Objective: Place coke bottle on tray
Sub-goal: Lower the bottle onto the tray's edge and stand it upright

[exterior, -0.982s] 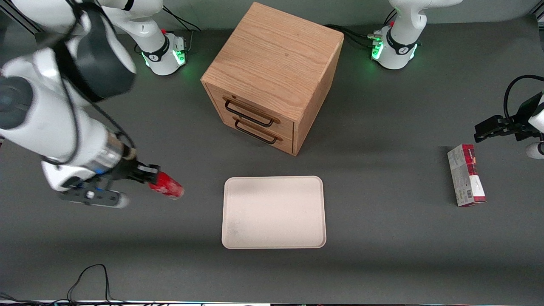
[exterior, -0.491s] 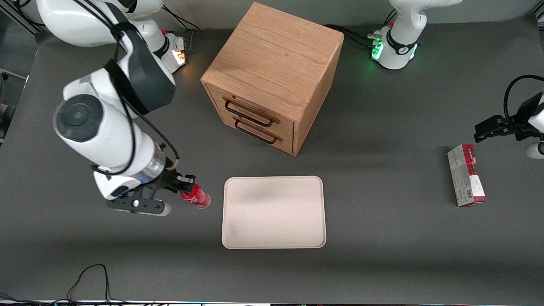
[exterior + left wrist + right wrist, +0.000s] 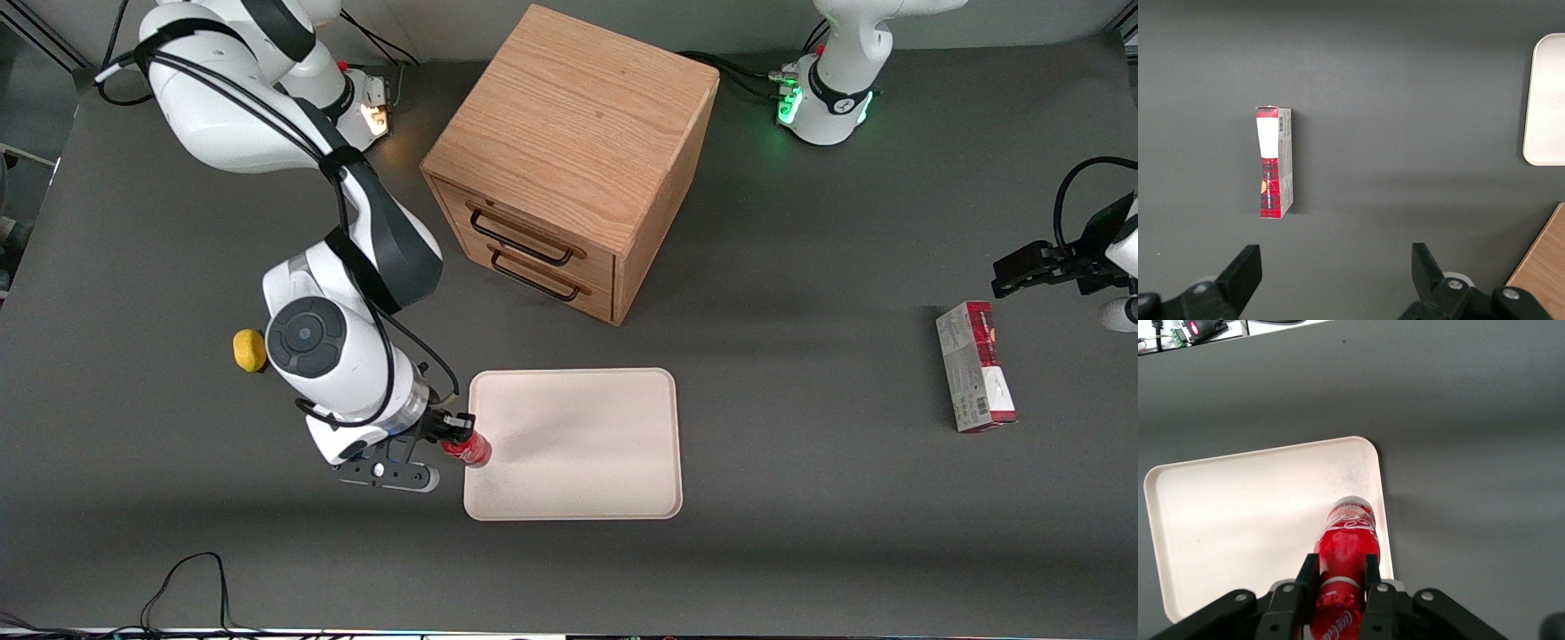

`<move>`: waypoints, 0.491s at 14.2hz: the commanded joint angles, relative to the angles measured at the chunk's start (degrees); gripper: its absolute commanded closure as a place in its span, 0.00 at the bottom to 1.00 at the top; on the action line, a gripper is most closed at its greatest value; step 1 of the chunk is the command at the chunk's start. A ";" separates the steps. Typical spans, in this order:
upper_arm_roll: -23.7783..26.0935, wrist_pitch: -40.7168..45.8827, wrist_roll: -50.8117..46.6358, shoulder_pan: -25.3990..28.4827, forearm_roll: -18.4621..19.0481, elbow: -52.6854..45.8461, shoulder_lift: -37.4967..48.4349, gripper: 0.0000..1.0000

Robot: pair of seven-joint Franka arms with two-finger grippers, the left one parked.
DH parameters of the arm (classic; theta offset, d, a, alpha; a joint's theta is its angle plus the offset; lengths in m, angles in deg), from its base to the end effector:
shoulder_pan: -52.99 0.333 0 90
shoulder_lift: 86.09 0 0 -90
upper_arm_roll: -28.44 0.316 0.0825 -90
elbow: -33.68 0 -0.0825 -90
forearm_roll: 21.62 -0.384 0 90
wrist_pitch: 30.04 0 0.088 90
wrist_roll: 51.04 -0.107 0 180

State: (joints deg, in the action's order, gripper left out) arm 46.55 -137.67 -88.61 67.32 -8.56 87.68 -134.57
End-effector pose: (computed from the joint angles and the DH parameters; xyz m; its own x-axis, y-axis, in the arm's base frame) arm 0.7124 0.3199 0.3954 0.9844 -0.1520 0.0886 -0.1449 -0.9860 -0.0820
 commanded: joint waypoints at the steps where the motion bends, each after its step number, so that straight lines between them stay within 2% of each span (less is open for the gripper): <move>1: -0.62 -1.45 -1.28 1.14 2.06 -1.44 -1.44 1.00; 7: -0.71 -10.49 -1.46 1.49 3.73 0.75 -4.70 1.00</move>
State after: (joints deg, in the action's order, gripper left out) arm 46.16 -145.65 -88.61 68.14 -6.47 87.86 -139.13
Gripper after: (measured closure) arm 0.683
